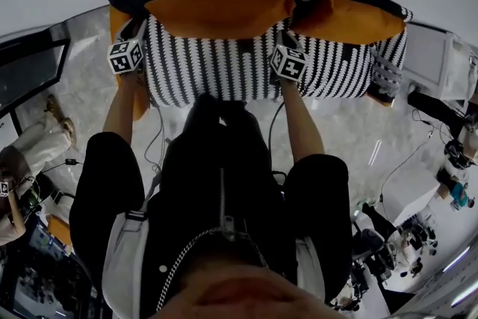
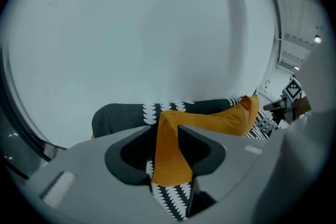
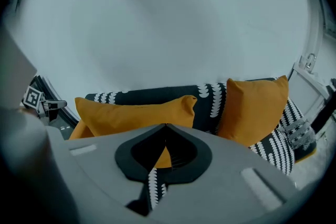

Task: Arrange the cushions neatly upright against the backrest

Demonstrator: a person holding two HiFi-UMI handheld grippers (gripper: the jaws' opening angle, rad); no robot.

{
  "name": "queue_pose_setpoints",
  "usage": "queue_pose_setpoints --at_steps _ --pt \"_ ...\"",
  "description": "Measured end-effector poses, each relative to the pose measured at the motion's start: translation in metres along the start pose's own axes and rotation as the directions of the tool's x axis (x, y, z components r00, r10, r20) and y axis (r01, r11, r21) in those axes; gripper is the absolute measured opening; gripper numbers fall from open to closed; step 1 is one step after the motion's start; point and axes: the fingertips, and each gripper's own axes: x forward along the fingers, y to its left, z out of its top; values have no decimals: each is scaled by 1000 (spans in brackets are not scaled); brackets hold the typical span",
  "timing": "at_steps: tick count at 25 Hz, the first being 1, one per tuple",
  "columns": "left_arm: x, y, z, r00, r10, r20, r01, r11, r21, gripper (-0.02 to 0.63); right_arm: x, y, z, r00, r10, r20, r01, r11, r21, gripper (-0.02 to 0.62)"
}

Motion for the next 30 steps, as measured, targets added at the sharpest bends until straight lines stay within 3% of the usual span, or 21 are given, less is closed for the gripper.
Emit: queue_pose_setpoints --at_steps 6,10,14,19,24,30 --pt "-32 -47 0 999 -16 47 14 999 43 154 -21 9 4 999 34 38 -33 999 -36 3" --pt "-64 -100 -1 994 -47 100 39 996 85 83 -46 8 7 998 -33 53 40 987 -155 3" --pt "-99 -158 -12 990 -26 140 15 996 84 18 -85 9 2 993 62 104 -43 983 -180 3" --pt "-144 -234 -27 985 27 169 -36 998 49 11 -147 -1 -16 969 144 200 -84 957 -279 2" --pt "-179 -334 -44 977 -4 214 -9 998 59 11 -224 -26 -44 935 236 264 -149 938 -312 2" --pt "-215 -457 -73 975 -66 212 59 997 40 11 -303 -75 -82 904 312 294 -229 932 -282 2"
